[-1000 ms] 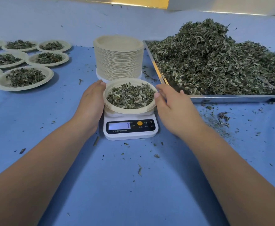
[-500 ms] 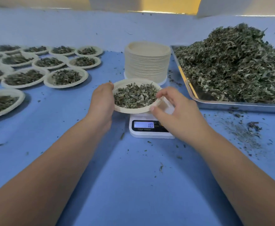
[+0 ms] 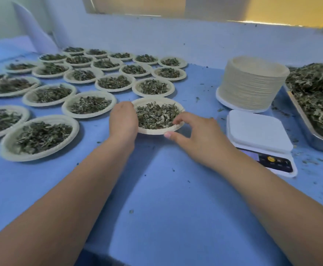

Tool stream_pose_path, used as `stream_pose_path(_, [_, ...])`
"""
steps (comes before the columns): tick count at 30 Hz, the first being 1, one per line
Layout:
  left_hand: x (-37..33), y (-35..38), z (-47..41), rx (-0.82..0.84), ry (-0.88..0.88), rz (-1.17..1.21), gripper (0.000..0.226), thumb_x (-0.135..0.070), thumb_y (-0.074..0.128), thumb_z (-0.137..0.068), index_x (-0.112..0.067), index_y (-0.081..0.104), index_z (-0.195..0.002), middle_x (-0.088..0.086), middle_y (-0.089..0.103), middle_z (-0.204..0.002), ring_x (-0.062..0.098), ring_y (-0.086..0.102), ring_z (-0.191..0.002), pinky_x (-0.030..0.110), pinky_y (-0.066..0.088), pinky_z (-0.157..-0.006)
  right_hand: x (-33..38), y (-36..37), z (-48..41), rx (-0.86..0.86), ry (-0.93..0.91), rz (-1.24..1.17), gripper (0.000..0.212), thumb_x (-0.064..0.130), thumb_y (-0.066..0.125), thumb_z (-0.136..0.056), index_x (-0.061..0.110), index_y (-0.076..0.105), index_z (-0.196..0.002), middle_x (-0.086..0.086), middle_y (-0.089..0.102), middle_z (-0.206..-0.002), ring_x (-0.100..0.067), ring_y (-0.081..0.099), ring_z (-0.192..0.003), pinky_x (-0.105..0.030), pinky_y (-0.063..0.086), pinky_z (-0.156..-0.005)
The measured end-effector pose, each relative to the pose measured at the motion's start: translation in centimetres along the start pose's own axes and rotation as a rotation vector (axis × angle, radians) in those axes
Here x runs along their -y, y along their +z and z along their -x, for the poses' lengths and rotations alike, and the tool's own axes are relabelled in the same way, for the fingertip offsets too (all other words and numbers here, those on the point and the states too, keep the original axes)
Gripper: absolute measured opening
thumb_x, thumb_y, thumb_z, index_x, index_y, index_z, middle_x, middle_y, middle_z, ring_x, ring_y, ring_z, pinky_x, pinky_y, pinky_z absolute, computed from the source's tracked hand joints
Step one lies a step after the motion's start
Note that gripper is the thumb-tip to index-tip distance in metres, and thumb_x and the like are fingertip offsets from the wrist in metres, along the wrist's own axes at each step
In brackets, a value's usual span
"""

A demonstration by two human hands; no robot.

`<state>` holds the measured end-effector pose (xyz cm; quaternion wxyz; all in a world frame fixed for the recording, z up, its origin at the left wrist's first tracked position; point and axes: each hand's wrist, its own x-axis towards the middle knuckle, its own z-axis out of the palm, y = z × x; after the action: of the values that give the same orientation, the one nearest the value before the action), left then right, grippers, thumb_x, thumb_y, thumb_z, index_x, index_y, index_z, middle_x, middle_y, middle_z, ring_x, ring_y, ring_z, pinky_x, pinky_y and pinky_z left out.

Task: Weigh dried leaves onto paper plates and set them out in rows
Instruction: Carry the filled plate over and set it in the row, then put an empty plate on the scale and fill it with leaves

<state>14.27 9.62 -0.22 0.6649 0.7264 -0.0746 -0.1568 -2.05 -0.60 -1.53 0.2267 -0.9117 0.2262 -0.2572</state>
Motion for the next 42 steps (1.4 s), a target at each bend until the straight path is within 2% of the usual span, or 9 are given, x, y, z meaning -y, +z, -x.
stream_pose_path(2, [0.1, -1.0, -0.6, -0.062, -0.001, -0.014, 0.031, -0.015, 0.035, -0.105, 0.0, 0.062, -0.107, 0.015, 0.064, -0.116, 0.037, 0.057, -0.107, 0.027, 0.048, -0.085, 0.7, 1.8, -1.3, 0.015, 0.004, -0.008, 0.028, 0.057, 0.07, -0.086, 0.036, 0.062, -0.102, 0.02, 0.054, -0.077, 0.006, 0.047, -0.072, -0.011, 0.033, -0.06])
stream_pose_path(3, [0.2, -1.5, -0.9, -0.077, 0.007, -0.04, 0.035, -0.015, 0.034, -0.104, 0.001, 0.06, -0.121, 0.015, 0.06, -0.133, 0.02, 0.05, -0.13, 0.034, 0.047, -0.091, 0.9, 2.6, -1.9, 0.022, 0.01, -0.007, 0.028, 0.057, 0.071, -0.086, 0.035, 0.062, -0.102, 0.02, 0.051, -0.075, 0.003, 0.047, -0.072, -0.009, 0.032, -0.06])
stream_pose_path(4, [0.4, -1.7, -1.0, -0.074, 0.022, -0.046, 0.036, -0.017, 0.035, -0.103, -0.004, 0.059, -0.126, 0.012, 0.059, -0.137, 0.024, 0.059, -0.111, 0.037, 0.046, -0.089, 1.1, 3.3, -2.5, 0.031, 0.017, 0.0, 0.029, 0.056, 0.071, -0.085, 0.035, 0.062, -0.102, 0.02, 0.051, -0.076, -0.002, 0.048, -0.073, -0.009, 0.033, -0.06])
stream_pose_path(10, [1.4, -2.5, -1.2, -0.081, 0.132, -0.081, 0.058, -0.024, 0.037, -0.099, -0.019, 0.038, -0.157, -0.003, 0.041, -0.16, 0.021, 0.041, -0.144, 0.044, 0.035, -0.119, 1.5, 6.2, -4.5, 0.065, 0.047, 0.024, 0.033, 0.055, 0.071, -0.086, 0.03, 0.063, -0.105, 0.014, 0.056, -0.09, -0.013, 0.053, -0.088, -0.032, 0.046, -0.075])
stream_pose_path(19, [1.7, -1.5, -0.2, 0.006, 0.371, -0.23, 0.053, -0.012, 0.041, -0.101, -0.004, 0.037, -0.154, 0.013, 0.023, -0.169, 0.02, 0.017, -0.156, 0.028, 0.012, -0.124, 2.9, 6.4, -5.5, 0.098, 0.072, 0.02, 0.04, 0.053, 0.069, -0.086, 0.027, 0.062, -0.116, 0.002, 0.068, -0.112, -0.022, 0.06, -0.103, -0.037, 0.049, -0.087])
stream_pose_path(29, [0.6, 5.0, 4.4, 0.288, 0.561, -0.329, 0.053, -0.012, 0.041, -0.103, -0.004, 0.037, -0.156, 0.009, 0.03, -0.167, 0.019, 0.024, -0.155, 0.035, 0.02, -0.125, 0.7, -0.9, -2.3, 0.001, 0.09, 0.045, 0.04, 0.023, 0.06, -0.087, 0.03, 0.057, -0.126, 0.0, 0.069, -0.111, -0.026, 0.062, -0.098, -0.038, 0.05, -0.082])
stream_pose_path(35, [-0.1, 12.3, 7.7, 0.413, 0.652, -0.333, 0.049, -0.014, 0.043, -0.104, -0.012, 0.044, -0.154, 0.004, 0.029, -0.169, 0.015, 0.026, -0.154, 0.016, 0.016, -0.112, -4.8, -7.4, 1.6, -0.246, 0.152, 0.104, 0.029, 0.037, 0.062, -0.092, 0.032, 0.063, -0.121, 0.011, 0.069, -0.102, -0.011, 0.06, -0.092, -0.012, 0.04, -0.076])
stream_pose_path(40, [-1.9, 17.8, 8.2, 0.52, 0.905, -0.408, 0.045, -0.007, 0.04, -0.106, -0.006, 0.052, -0.149, 0.009, 0.045, -0.16, 0.022, 0.042, -0.145, 0.014, 0.024, -0.114, -11.4, -13.3, 4.5, -0.321, 0.321, 0.225, 0.032, 0.032, 0.061, -0.092, 0.03, 0.062, -0.124, 0.001, 0.068, -0.083, -0.018, 0.063, -0.069, -0.031, 0.044, -0.064])
stream_pose_path(42, [-3.1, 19.7, 8.0, 0.532, 1.008, -0.483, 0.046, -0.008, 0.038, -0.108, -0.007, 0.047, -0.152, 0.01, 0.04, -0.163, 0.026, 0.035, -0.151, 0.027, 0.025, -0.119, -14.2, -15.0, 5.2, -0.322, 0.42, 0.232, 0.033, 0.028, 0.06, -0.092, 0.028, 0.061, -0.125, -0.002, 0.065, -0.081, -0.018, 0.06, -0.063, -0.034, 0.043, -0.058])
